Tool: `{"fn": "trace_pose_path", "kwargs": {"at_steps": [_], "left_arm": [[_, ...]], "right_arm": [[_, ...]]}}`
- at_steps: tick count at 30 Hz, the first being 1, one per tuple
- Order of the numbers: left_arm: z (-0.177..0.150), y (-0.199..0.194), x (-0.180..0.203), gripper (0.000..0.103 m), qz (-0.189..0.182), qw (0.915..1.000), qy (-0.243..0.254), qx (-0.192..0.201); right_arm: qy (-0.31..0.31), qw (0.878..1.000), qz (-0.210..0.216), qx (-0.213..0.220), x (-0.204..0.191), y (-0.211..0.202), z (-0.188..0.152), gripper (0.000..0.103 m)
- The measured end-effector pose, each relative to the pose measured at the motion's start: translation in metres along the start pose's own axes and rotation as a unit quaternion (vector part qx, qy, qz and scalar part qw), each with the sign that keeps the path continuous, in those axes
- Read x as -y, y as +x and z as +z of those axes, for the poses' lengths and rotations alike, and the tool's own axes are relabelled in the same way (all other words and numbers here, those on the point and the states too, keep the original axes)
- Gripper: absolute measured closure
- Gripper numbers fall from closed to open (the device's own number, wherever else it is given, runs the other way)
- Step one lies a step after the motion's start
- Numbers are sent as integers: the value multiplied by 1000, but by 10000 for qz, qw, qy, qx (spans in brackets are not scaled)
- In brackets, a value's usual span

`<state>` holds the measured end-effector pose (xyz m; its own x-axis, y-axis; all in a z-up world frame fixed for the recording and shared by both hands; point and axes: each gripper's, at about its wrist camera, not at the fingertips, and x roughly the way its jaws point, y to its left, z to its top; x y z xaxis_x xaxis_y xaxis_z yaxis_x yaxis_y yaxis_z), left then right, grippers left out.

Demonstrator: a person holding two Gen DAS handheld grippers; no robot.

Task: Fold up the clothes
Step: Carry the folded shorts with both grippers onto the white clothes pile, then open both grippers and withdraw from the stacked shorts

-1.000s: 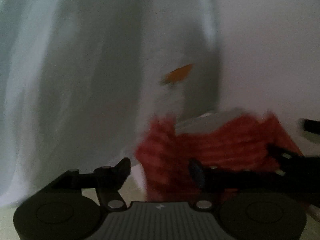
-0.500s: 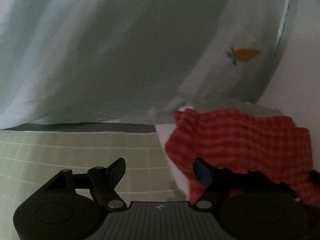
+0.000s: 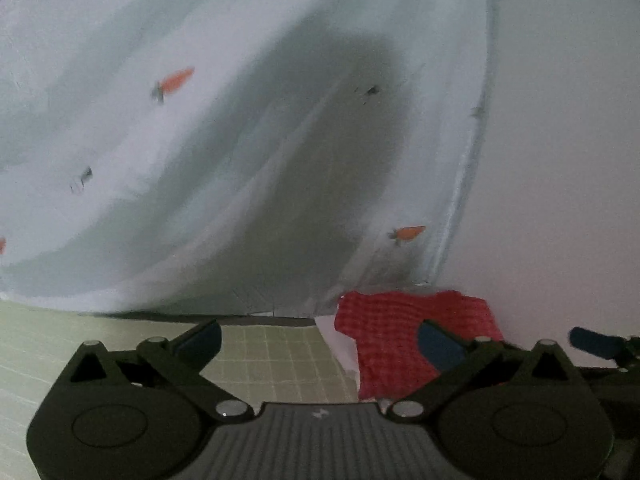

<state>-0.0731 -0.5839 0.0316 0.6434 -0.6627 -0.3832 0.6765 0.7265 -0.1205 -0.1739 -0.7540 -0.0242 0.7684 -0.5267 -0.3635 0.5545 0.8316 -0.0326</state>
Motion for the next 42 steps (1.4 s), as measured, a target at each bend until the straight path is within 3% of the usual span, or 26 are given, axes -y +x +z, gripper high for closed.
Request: {"fn": "trace_pose_path", "kwargs": {"at_steps": [3,6,17,24,42], "left_arm": [[-4,-42,-3,0,-106,9990,363,217],[-14,-65,-9,0,-71,9988,449,170],[-63,-142,-66,0,-433,9964,457,-573],[-77,-189,-106,0,-621,9939,491,-765],[-93,-235,-129,0,-926,9913,578,-732]], "right_arm": [[365,9993,62,-80,-19,-43,-8,0],[563,9981,143,-217,-37,-77,-14,0],[486,9957,-463,-636,-110,-176,-44,0],[550,9919,-797,-820,-150,-226,-64,0],[687,9885,-1201,-610,-180,-289,-78,0]]}}
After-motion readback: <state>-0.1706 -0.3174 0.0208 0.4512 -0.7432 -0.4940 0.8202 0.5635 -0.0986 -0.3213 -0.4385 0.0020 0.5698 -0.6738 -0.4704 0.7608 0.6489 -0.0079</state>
